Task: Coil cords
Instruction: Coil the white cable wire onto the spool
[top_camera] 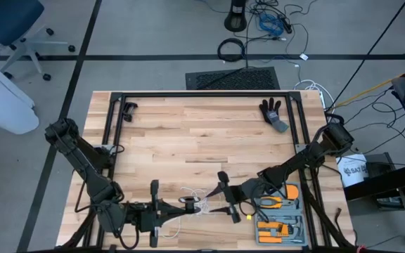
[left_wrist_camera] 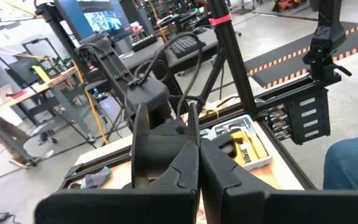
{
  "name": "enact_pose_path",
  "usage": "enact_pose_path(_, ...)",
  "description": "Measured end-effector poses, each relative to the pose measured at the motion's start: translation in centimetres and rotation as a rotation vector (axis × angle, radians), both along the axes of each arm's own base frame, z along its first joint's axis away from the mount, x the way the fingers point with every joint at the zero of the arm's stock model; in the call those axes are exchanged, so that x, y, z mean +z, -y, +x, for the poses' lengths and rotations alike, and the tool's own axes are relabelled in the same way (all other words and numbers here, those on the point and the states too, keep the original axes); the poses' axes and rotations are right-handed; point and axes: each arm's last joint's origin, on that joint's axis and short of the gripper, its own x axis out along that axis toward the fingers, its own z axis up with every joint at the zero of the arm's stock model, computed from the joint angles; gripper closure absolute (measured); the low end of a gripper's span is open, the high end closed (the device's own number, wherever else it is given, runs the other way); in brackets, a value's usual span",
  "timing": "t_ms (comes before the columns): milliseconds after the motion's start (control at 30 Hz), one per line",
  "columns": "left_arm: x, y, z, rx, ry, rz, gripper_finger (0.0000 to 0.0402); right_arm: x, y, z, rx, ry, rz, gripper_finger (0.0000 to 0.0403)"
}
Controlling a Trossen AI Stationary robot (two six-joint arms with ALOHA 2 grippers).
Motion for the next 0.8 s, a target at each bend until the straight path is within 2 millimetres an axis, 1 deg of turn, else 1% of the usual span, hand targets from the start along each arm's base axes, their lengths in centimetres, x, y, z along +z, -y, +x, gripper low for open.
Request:
enact_pose_path(67,0.0,0.1,-0.1,0.006,0.001,0.001,0.0400,0.3,0.0,0.1,0.034,0.018,0.026,0.0167)
enact_pose_path(200,0.0,0.1,-0.2,0.010,0.001,0.003,0.0400,0.2,0.3,0.2,0.032,0.005,0.039,0.0167)
enact_pose_path(333,0.0,0.1,-0.2,0.011,0.001,0.002,0.0400,-0.5,0.7,0.6,-0.016,-0.004,0.032,0.0167)
enact_pose_path(467,0.0,0.1,-0.2,0.011,0.001,0.003,0.0400,-1.8,0.9,1.3,-0.042,-0.052,0.022,0.0167)
enact_pose_path(567,0.0,0.1,-0.2,0.011,0.001,0.003,0.0400,-1.8,0.8,2.1,-0.048,-0.063,0.005,0.0175)
enact_pose_path(667,0.0,0.1,-0.2,0.010,0.001,0.003,0.0400,-1.3,0.8,2.4,-0.047,-0.047,-0.007,0.0209)
enact_pose_path(733,0.0,0.2,-0.2,0.009,0.001,0.003,0.0400,-1.0,0.8,2.4,-0.044,-0.039,-0.012,0.0249)
enact_pose_path(800,0.0,0.2,-0.2,0.009,0.001,0.003,0.0400,-0.8,0.8,2.3,-0.041,-0.040,-0.014,0.0299)
